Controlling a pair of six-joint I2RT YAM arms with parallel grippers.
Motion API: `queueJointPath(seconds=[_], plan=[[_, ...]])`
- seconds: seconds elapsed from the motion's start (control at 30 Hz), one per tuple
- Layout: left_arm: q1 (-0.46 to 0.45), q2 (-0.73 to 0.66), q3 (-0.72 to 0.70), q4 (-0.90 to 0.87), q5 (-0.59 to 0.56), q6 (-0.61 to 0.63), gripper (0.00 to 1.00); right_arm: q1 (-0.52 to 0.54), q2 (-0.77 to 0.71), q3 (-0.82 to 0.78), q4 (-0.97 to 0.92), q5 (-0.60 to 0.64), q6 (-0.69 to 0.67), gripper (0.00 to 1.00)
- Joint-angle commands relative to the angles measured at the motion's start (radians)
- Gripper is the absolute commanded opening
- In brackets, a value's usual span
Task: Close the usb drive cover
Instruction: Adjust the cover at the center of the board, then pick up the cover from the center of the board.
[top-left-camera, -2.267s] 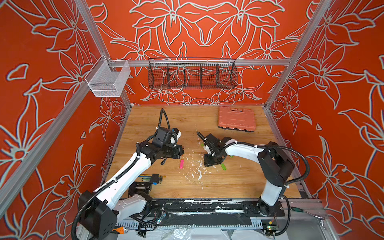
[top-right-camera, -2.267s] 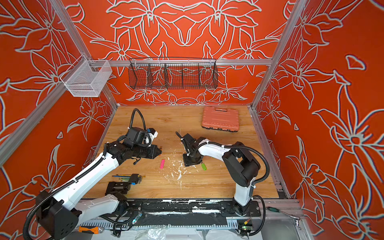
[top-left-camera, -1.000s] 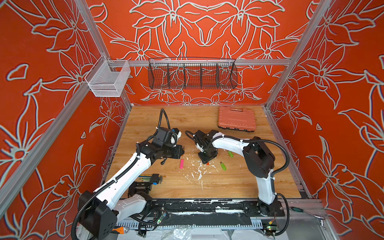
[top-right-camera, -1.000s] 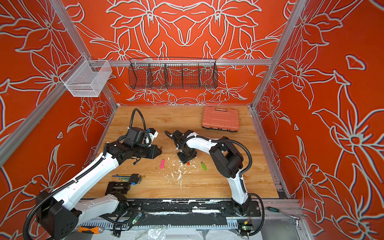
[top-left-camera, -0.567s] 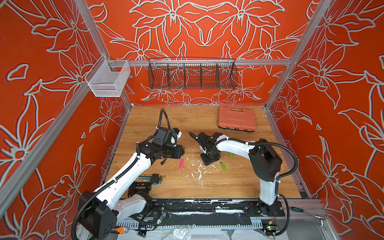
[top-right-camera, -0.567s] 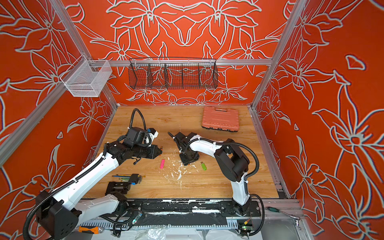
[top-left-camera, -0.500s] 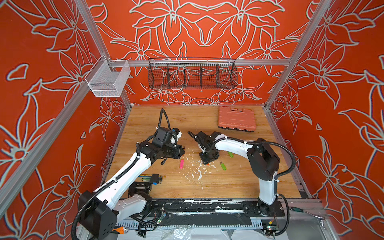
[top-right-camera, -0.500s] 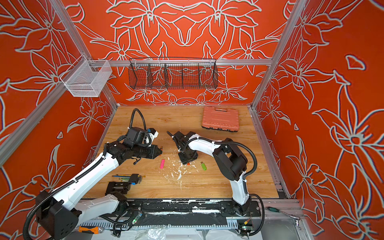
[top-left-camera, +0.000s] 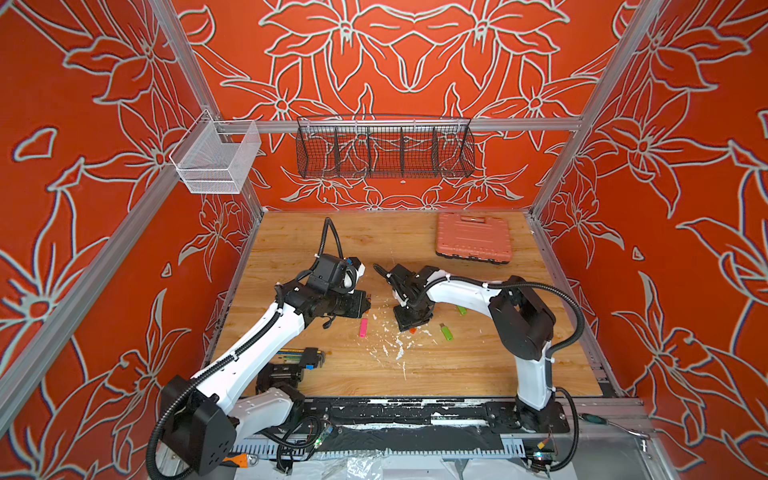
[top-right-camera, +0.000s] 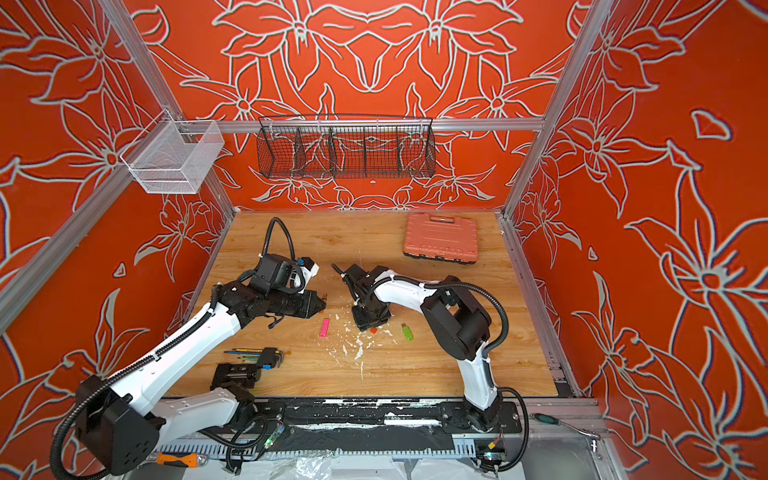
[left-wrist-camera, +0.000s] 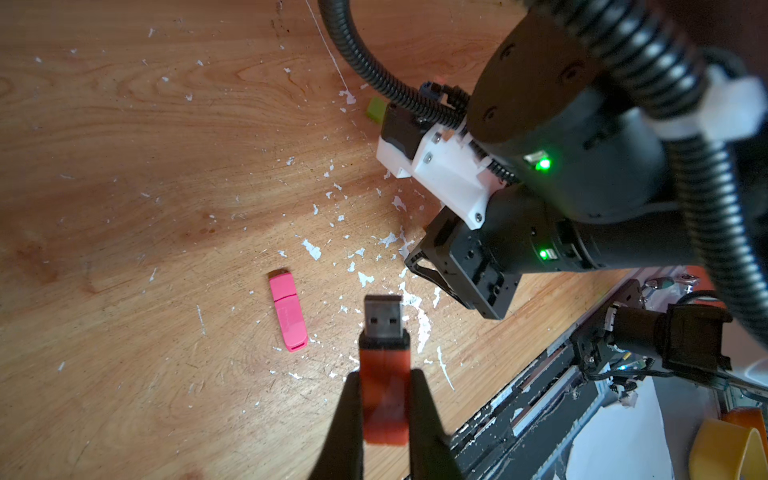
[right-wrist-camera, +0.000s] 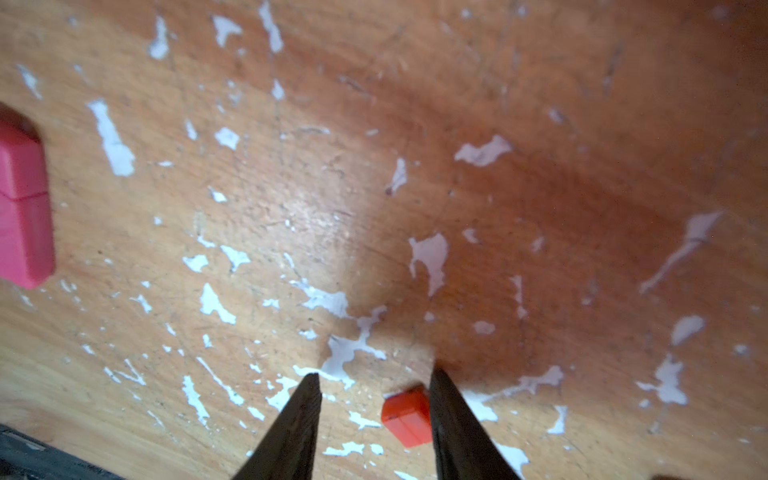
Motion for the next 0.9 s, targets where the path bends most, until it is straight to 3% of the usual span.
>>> queueJointPath(seconds=[0.0, 0.13, 0.27, 0.53, 0.7, 0.87], plan=[[-0.002, -0.001, 0.010, 0.011, 0.009, 0.015, 0.04, 0.009, 0.024, 0.006, 0.022, -0.027, -0.004, 0.45], [-0.002, -0.003, 0.009, 0.014, 0.012, 0.016, 0.04, 0.009, 0.015, 0.022, -0.034, 0.038, -0.040, 0.46], [-0.002, -0.001, 0.005, 0.019, 0.016, 0.014, 0.04, 0.010, 0.017, 0.032, -0.088, 0.083, -0.163, 0.46], [-0.006, 0.001, 0.007, 0.009, 0.011, 0.014, 0.04, 0.014, 0.066, 0.061, -0.141, 0.037, -0.446, 0.44], [-0.010, -0.009, 0.009, 0.001, 0.003, 0.013, 0.04, 0.016, 0.105, 0.106, -0.182, 0.089, -0.520, 0.43], [-0.013, -0.025, 0.013, -0.014, -0.005, 0.015, 0.04, 0.022, 0.109, 0.110, -0.222, 0.039, -0.594, 0.41]])
